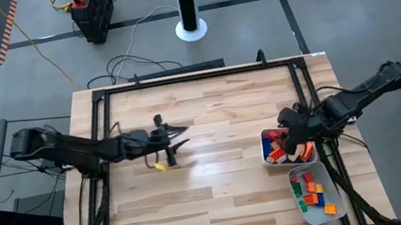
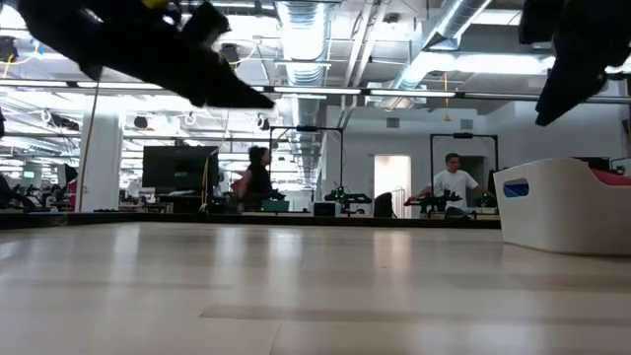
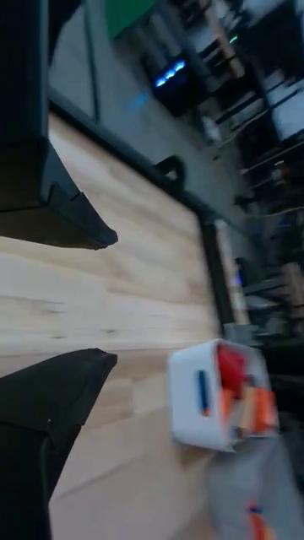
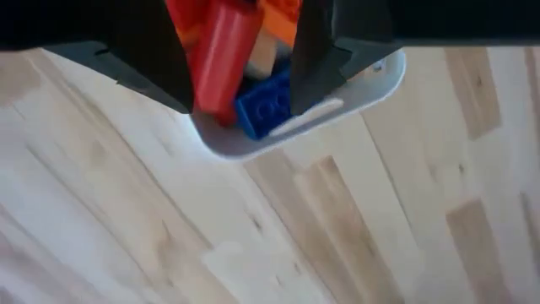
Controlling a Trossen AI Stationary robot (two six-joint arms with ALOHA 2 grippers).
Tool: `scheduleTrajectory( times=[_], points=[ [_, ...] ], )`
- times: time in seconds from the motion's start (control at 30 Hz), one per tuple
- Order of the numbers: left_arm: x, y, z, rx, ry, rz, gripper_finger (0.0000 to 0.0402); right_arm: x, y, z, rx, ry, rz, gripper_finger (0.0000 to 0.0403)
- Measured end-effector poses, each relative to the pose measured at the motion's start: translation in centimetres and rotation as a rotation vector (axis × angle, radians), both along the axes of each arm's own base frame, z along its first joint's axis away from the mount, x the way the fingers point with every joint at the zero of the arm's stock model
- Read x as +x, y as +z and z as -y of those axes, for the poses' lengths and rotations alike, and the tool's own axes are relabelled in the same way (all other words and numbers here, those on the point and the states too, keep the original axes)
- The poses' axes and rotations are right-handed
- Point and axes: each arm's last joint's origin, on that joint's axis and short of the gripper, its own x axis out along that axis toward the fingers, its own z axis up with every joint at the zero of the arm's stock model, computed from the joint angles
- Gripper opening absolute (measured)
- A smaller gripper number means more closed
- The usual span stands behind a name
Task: Sort blocks by size
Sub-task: Return to Home Position
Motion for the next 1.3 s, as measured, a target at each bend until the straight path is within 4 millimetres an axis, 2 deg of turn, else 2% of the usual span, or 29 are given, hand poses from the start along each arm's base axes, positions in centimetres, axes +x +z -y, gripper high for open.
scheduleTrajectory(
  times=[0.23, 0.4, 0.5, 0.6, 0.77, 0.87, 0.93, 1.13, 1.3],
  points=[
    [-5.0, 1.5, -1.1, 0.002, 0.123, 0.15, 0.0191, -2.2, -3.3, 1.6, -0.04, 0.078, 0.263, 0.0204],
    [-7.6, 2.1, -1.7, -0.043, 0.163, 0.132, 0.0188, -3.3, -4.0, 2.7, -0.129, 0.118, 0.529, 0.018],
    [-8.6, 2.5, -1.9, -0.063, 0.183, 0.139, 0.0181, -4.2, -4.5, 3.4, -0.17, 0.124, 0.631, 0.0166],
    [-9.3, 2.5, -2.0, -0.069, 0.186, 0.174, 0.0175, -4.9, -5.0, 3.9, -0.189, 0.112, 0.68, 0.0154],
    [-10.2, 0.8, -3.1, -0.09, 0.2, 0.23, 0.0163, -5.7, -5.5, 4.7, -0.247, 0.093, 0.755, 0.0138],
    [-10.4, 0.7, -3.9, -0.134, 0.173, 0.267, 0.015, -5.6, -4.9, 5.2, -0.286, -0.007, 0.945, 0.0125],
    [-10.4, 0.5, -4.5, -0.146, 0.182, 0.255, 0.014, -5.3, -4.8, 5.4, -0.34, 0.001, 1.033, 0.0113],
    [-10.5, -0.1, -5.5, -0.196, 0.169, 0.217, 0.0114, -4.4, -7.6, 6.2, -0.4, 0.023, 1.005, 0.0085],
    [-10.8, 0.1, -5.6, -0.182, 0.168, 0.229, 0.0094, -4.4, -7.5, 6.4, -0.398, 0.063, 1.02, 0.0073]
  ],
)
